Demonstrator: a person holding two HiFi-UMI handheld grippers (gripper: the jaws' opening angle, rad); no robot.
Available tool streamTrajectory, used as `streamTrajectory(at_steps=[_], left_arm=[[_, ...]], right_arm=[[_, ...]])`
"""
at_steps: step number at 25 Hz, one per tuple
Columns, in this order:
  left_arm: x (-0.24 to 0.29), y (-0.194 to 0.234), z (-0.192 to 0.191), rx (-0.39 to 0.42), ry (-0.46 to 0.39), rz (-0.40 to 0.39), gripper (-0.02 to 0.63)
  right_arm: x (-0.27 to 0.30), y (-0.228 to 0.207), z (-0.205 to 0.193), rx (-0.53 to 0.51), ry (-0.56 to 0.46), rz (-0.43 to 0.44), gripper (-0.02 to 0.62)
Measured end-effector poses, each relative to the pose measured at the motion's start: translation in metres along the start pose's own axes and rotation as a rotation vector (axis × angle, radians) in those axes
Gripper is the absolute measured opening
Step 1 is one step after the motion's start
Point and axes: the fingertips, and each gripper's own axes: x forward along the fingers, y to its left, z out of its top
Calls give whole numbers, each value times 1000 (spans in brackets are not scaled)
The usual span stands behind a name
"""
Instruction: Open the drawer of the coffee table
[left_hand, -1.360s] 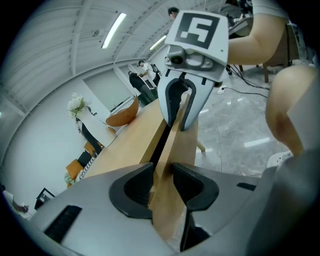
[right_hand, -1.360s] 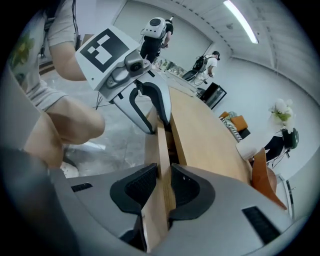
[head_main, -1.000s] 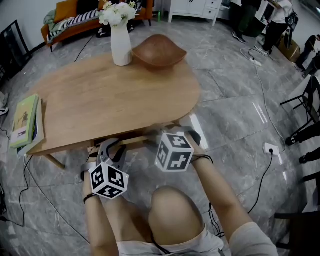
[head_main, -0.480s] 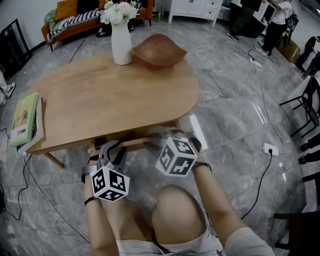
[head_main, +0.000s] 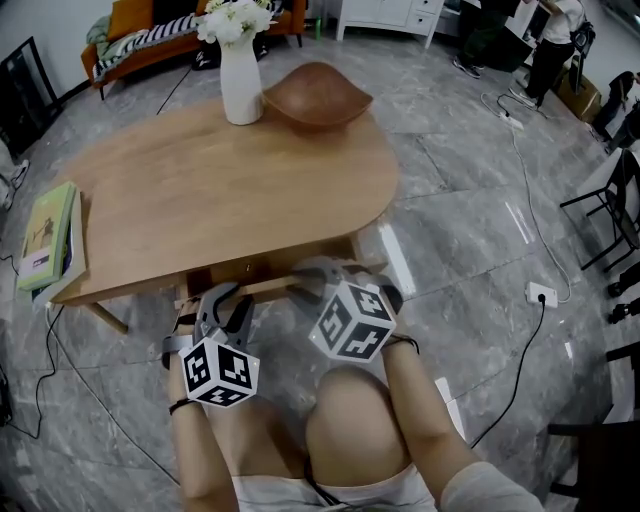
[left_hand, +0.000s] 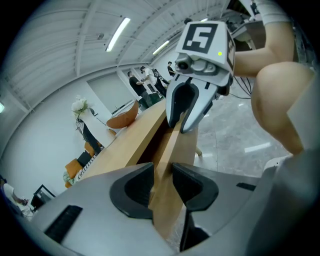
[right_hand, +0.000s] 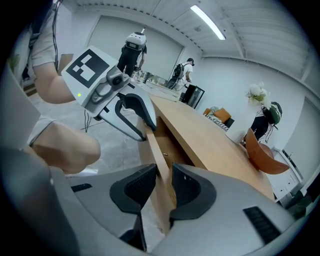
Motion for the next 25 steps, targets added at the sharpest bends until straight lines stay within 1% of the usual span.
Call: streamTrajectory(at_steps=[10, 25], left_arm=[[-6, -7, 0, -10, -20, 15, 124], [-12, -14, 1, -26, -23, -8, 121]], right_arm=[[-4, 7, -1, 9, -2, -15, 98], [-9, 14, -2, 17, -13, -21, 100]])
